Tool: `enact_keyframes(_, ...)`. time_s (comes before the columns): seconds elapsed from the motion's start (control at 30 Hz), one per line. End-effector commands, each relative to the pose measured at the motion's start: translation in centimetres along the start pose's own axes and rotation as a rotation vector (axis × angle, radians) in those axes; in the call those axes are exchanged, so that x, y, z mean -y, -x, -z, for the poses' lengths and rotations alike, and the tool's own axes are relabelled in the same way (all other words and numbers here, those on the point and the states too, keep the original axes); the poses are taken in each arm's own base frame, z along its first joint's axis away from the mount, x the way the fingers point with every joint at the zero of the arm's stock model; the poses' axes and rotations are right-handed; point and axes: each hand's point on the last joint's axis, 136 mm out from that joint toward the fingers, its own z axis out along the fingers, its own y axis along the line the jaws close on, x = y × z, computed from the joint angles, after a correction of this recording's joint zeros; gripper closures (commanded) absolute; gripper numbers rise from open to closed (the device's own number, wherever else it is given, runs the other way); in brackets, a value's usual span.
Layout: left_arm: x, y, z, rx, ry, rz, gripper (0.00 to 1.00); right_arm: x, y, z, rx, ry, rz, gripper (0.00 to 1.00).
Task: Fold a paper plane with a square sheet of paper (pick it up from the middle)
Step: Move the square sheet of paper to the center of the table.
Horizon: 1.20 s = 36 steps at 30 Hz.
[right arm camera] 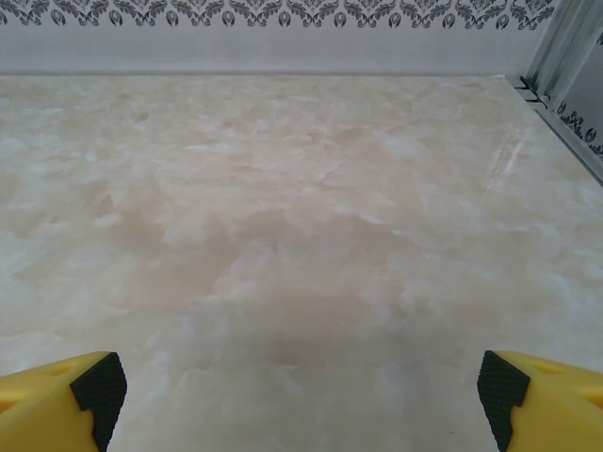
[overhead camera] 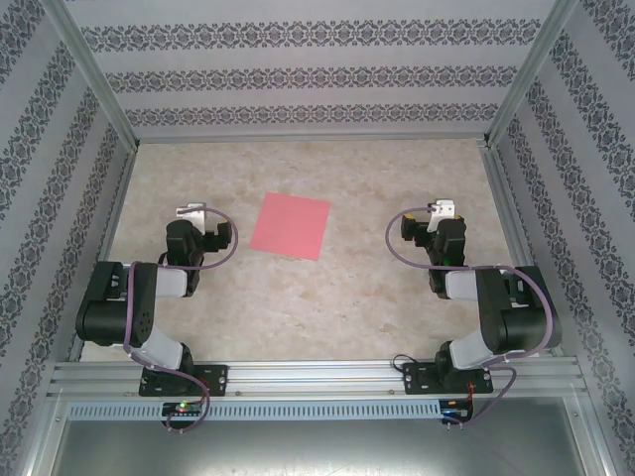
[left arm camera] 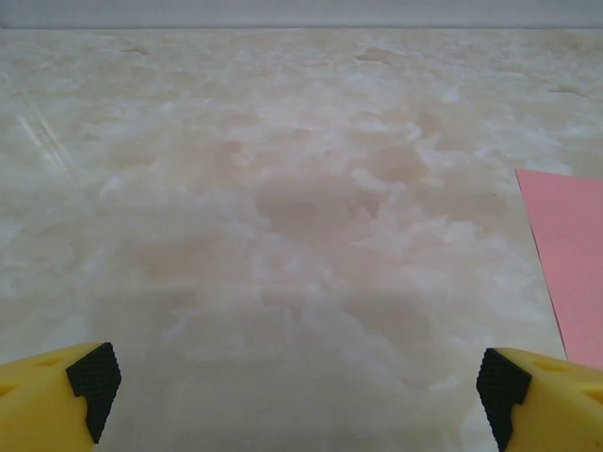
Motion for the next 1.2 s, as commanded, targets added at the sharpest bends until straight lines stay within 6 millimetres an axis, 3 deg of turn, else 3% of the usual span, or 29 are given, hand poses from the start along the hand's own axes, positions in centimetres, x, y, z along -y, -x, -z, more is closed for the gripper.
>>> enact_keyframes(0.0,0.2,0.1,-0.2,0.000,0.001,-0.023,0.00,-0.1,1.0,-0.3,0.024,0.016,-0.003,0.02)
enact_keyframes(0.73,0.2,0.3,-0.1,0.009,0.001,-0.020,0.00,-0.2,1.0,-0.1,0.032,0.024,0.001,0.02)
enact_keyframes(0.87,-1.3,1.7,0.9,0.017,0.087,0.014,0.00,-0.7,2.8,1.0,0.030,0.032,0.023,0.02)
enact_keyframes(1.0,-4.3,3.4,3.0,-0.028,0.270,0.111,0.00,-0.6,5.9,2.9,0.003,-0.067,0.014,0.02)
enact_keyframes(1.17,-4.8,4.7,4.8,-0.119,0.327,0.254,0.00,-3.3,6.7,4.3,-0.162,-0.081,-0.213,0.02)
